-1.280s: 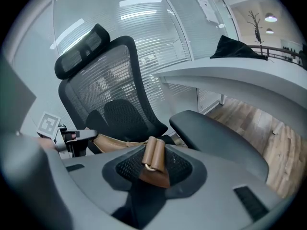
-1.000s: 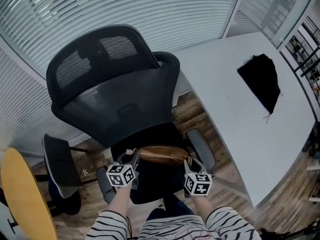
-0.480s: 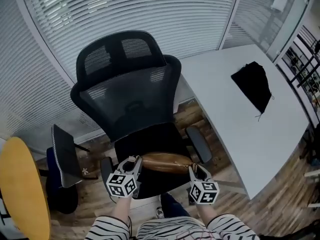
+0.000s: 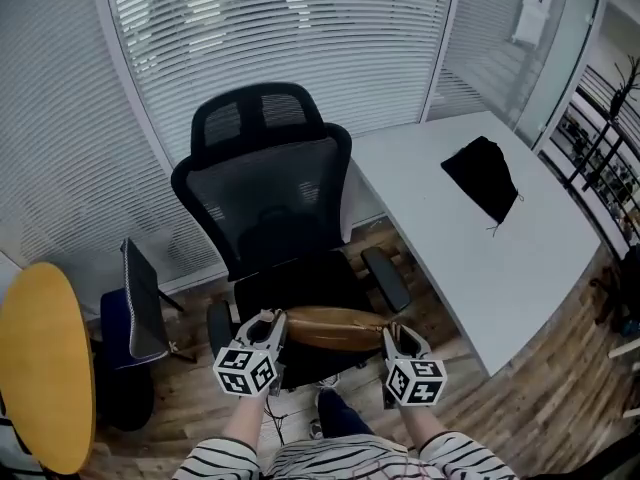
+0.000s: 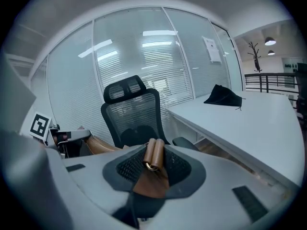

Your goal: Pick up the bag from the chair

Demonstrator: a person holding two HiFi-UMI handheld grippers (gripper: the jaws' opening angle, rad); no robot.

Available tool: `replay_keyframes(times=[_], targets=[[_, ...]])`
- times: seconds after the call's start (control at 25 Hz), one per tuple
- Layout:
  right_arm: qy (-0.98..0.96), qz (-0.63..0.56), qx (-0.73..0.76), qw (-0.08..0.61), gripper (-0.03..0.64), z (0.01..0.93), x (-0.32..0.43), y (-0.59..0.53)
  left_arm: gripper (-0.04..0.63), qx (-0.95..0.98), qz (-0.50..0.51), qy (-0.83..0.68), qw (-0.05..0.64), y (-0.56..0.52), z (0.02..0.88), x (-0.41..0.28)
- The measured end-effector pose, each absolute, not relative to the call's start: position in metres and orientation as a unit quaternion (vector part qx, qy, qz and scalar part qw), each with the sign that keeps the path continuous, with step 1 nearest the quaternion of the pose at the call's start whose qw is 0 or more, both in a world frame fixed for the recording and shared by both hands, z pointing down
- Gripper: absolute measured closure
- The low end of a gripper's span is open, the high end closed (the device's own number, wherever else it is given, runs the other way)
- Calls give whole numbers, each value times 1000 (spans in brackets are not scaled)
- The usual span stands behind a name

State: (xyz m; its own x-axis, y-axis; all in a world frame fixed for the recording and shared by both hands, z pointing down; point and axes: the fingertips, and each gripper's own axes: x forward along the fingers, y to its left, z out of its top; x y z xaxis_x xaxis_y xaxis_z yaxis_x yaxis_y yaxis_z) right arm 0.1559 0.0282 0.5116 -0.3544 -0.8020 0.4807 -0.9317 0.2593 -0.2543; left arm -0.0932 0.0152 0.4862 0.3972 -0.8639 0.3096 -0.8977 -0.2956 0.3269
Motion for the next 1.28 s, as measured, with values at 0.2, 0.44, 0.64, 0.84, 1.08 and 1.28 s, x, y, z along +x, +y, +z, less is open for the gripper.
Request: replay_keyframes(times=[0.2,0.44,0.64,0.84,1.08,1.28], targets=[[-790,236,553,117,493,486,167,63,506,812,32,-546,207,54,458,-80],[-793,224,555,112,494,464,179,95,506,818,27,-541,195,89,433,-67],[-796,223,552,110,495,456,194,113,506,818,30,-541,193,110,425,-53],[-802,232,539,112,495,451,210,122,508,811,31,-553,192,122,414,-36],[-817,225,518,114,495,438,231,119,508,797,30,-572,189,134,401,-14],[-829,213,504,118,497,433,245,118,508,787,27,-587,187,145,398,1]])
